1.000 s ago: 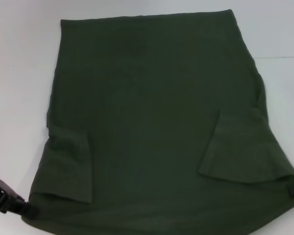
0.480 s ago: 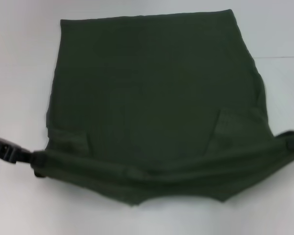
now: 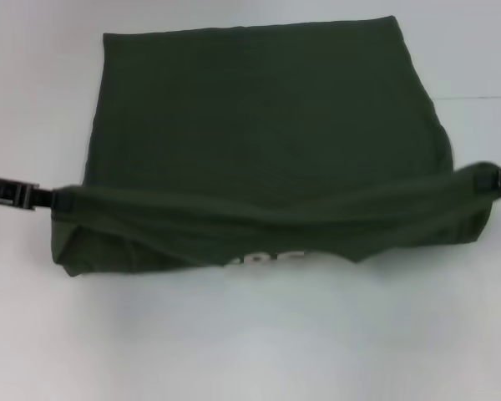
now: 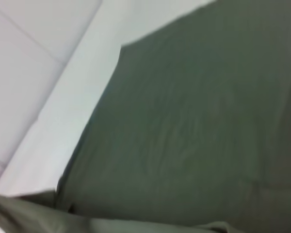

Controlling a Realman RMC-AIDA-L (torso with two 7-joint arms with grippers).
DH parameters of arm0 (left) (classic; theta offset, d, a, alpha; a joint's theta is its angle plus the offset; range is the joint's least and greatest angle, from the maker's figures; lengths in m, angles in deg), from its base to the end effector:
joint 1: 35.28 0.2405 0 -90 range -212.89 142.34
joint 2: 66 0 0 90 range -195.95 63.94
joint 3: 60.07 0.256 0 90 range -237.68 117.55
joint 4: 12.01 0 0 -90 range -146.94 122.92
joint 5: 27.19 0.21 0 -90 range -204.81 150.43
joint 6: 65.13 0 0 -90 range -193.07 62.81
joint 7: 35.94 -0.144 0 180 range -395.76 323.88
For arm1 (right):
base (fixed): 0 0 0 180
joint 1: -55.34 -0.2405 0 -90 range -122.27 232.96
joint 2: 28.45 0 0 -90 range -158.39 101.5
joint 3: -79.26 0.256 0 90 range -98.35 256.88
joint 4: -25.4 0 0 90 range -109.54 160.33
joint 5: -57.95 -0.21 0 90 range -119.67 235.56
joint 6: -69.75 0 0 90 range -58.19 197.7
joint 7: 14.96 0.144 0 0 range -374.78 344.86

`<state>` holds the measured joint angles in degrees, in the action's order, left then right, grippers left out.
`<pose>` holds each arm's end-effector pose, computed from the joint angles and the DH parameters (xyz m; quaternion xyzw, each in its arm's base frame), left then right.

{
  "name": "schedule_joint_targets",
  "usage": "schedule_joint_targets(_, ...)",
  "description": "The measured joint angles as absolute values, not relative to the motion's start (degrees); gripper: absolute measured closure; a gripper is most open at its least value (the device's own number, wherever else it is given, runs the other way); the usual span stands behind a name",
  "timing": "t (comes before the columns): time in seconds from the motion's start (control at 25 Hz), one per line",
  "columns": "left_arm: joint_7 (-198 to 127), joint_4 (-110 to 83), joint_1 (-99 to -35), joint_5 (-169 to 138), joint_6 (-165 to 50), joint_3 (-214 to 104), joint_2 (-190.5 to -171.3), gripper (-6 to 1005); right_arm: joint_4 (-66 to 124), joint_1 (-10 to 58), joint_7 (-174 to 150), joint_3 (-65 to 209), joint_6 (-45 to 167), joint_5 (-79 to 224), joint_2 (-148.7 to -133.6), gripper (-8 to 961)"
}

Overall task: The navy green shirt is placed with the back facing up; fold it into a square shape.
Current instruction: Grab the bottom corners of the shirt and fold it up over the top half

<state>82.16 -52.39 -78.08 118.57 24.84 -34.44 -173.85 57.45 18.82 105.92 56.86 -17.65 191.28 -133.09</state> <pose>-0.2828 0.3882 0.0950 -0.8660 -0.4670 -0.0701 0.1644 0.3156 0.3689 0.1055 -0.7937 0.5513 0.1939 0.1689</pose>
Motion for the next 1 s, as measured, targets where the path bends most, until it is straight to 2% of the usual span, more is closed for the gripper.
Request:
schedule_joint_targets(0.2,82.44,-52.10,-78.69,116.90,17.82,-34.11,-175.44,979,57.33,17.97,106.55,56.52,-12.72,187.64,-134.14,890)
schedule_joint_targets(0.32,82.34,-52.01,-79.39,116.77,13.76,-33.78,-176.92,979,57.30,16.61,106.79,56.40,-8.92,186.72,-135.45,890)
schedule_joint_targets(0.72,80.32,-51.37,-81.58,116.06,1.05,-33.52,-180.74,980,57.40,14.42,105.03,55.33,3.57,186.23,-138.25,890)
schedule_joint_targets(1.0,77.38,-48.77,-82.19,112.23,-7.60,-33.43,-181.73,980,57.23,13.36,100.57,54.84,12.24,181.54,-140.64,890)
